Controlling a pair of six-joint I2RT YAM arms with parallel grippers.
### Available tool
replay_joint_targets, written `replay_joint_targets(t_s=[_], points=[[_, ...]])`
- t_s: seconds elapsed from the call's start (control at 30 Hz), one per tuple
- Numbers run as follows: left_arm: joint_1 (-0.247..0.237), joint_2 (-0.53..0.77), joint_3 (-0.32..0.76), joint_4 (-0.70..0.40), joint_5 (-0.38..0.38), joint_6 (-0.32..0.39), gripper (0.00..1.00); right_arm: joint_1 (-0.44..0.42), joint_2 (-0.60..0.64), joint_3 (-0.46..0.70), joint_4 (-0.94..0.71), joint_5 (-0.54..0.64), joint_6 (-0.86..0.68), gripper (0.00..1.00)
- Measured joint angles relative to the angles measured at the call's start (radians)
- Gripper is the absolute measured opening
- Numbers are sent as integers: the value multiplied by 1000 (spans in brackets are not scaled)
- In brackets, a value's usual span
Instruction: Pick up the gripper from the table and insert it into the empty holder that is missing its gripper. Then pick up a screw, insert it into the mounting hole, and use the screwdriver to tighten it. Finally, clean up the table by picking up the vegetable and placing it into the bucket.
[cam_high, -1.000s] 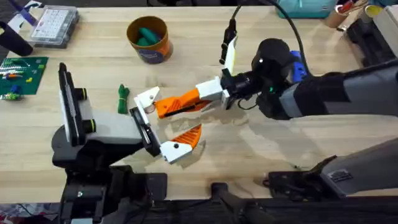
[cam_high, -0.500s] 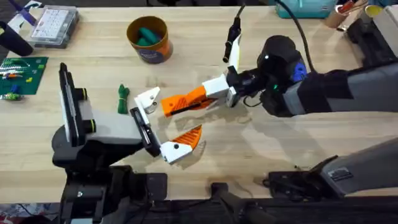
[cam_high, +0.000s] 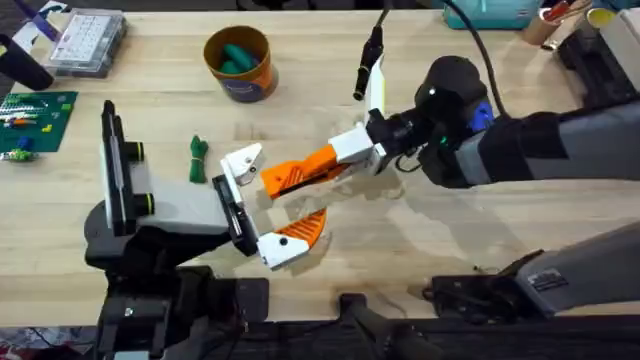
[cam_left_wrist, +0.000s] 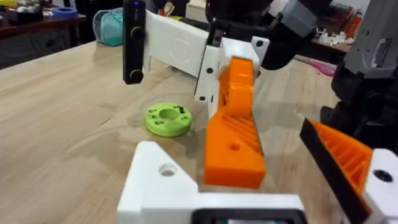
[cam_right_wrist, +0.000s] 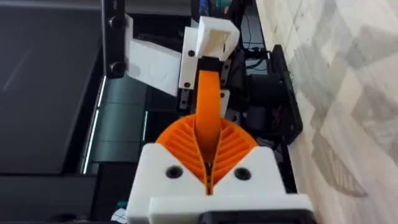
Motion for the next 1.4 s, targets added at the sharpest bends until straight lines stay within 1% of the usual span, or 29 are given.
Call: replay_joint_targets(t_s=[0.83, 1.17, 1.4], points=[[0, 0, 0, -1, 6, 0, 988, 14, 0, 0, 0, 91, 7, 15], [0, 0, 0, -1, 6, 0, 988, 14, 0, 0, -36, 103, 7, 17], [0, 0, 0, -1, 6, 0, 988, 14, 0, 0, -31, 111, 7, 17]])
